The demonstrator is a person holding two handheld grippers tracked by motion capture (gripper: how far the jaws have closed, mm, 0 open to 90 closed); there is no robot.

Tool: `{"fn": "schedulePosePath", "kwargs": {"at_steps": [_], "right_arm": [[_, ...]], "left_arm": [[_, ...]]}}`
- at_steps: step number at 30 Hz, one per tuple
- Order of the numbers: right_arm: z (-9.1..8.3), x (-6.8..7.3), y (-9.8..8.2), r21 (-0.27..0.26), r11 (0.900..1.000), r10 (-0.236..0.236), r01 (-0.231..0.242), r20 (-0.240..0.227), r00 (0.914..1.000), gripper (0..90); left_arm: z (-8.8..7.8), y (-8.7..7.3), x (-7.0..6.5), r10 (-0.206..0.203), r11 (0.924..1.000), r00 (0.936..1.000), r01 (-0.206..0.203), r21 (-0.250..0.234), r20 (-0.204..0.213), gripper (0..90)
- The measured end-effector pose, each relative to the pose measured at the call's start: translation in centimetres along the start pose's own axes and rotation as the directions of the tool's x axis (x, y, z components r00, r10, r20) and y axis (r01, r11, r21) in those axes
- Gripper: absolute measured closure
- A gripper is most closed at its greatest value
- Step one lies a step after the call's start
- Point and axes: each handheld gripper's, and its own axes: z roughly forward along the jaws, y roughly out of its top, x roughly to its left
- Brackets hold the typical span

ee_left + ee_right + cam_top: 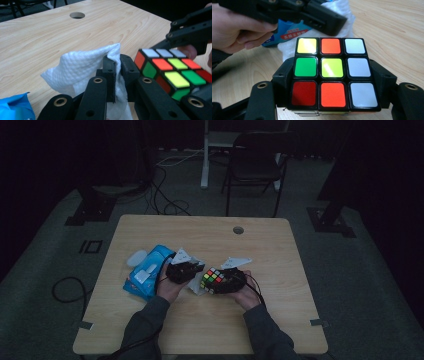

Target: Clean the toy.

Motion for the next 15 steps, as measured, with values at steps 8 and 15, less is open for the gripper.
{"fn": "schedulePosePath", "kwargs": {"at_steps": [8, 15], "right_arm": [[0.6, 1.1, -0.2, 0.01, 0.999, -0.053, 0.054, -0.019, 0.9984, 33.9], [1.2, 1.9, -0.4, 0.016, 0.996, -0.09, 0.09, -0.043, 0.995, 33.8]], "left_arm": [[0.4, 0.9, -0.3, 0.01, 0.9999, 0.9998, -0.01, -0.004, 0.02, 84.3], [0.9, 1.4, -0.6, 0.019, 0.9998, 0.999, -0.019, 0.0, 0.041, 84.0]]}}
